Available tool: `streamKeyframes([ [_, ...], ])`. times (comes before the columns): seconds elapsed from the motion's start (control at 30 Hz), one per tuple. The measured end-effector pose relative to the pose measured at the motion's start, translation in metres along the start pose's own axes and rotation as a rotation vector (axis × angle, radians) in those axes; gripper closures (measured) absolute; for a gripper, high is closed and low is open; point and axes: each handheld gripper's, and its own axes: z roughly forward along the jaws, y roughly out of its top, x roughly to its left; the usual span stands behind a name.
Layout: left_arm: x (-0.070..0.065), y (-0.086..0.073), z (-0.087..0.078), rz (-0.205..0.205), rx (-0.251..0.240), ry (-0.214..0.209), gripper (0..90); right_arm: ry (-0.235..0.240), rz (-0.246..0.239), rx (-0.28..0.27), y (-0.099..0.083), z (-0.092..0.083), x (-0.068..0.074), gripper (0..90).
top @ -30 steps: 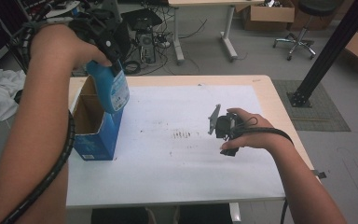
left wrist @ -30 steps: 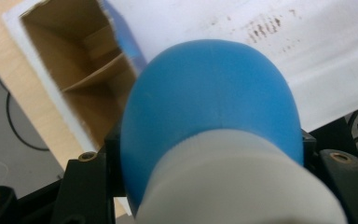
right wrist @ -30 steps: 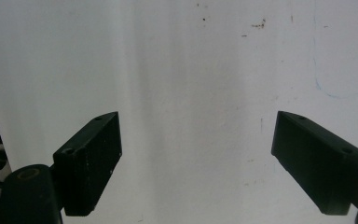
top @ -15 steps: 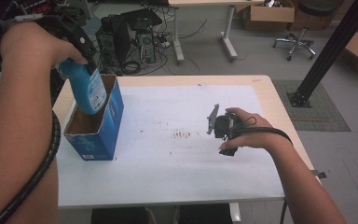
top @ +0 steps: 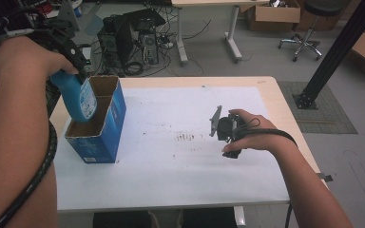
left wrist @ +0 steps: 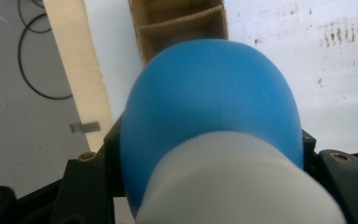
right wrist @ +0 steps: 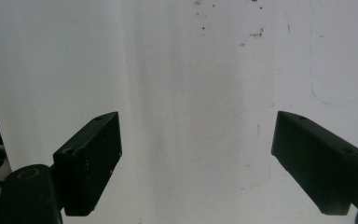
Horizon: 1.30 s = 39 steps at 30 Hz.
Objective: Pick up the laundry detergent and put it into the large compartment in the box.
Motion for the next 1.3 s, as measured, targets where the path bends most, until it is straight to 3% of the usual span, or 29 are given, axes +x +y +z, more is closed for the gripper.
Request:
streamKeyframes([
  [0.53,0.003,0.005,0.035,0.004,0.021,-0.013,39.8,0.001,0.000,0.002,0.002,0.000,0.000,16.0],
  [1.3,0.007,0.006,0.106,0.002,0.070,-0.035,39.8,0.001,-0.004,0.001,0.004,0.002,0.000,16.0],
])
